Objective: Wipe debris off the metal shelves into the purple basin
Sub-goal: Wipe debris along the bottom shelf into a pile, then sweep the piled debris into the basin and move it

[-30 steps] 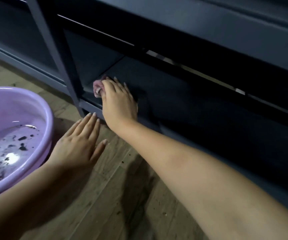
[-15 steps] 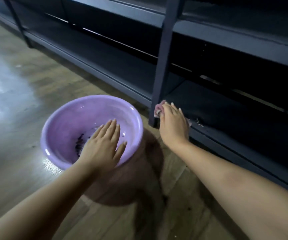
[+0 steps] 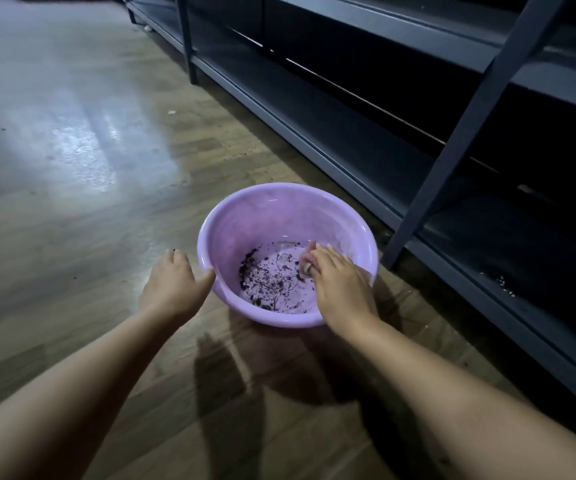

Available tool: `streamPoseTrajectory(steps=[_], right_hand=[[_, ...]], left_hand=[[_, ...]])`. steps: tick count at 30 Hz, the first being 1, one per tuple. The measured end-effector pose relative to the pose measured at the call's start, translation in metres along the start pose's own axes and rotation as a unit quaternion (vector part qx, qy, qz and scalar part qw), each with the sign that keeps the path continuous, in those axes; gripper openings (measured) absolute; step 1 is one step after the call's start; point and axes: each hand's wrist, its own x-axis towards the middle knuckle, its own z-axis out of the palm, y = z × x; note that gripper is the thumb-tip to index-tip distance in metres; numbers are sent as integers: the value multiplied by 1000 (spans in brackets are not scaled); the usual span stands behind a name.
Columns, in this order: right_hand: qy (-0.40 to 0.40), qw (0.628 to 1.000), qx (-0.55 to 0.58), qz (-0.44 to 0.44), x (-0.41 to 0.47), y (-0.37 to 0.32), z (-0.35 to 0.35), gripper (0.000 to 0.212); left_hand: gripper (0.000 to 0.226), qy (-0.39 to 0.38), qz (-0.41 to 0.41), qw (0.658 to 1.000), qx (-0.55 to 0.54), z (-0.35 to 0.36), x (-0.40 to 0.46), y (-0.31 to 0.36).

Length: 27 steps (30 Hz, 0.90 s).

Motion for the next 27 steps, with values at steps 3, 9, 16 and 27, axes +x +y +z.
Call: streamPoseTrajectory(steps=[3,9,16,27], right_hand=[[-19,998,-26,-45,-5,6,-2,42],[-16,999,-20,-39,-13,19,-7,42],[-19,998,-43,-34,-24,37,-19,42],[39,998,-41,23,-52,78,-77,33]], left_hand=[[46,-12,-77,990,-118,13,4,7],[37,-56,-226,890,-392,40,8,24],[5,-11,-292,831,-472,50,5,37],[12,-94,-270,824,-489,37,-61,74]])
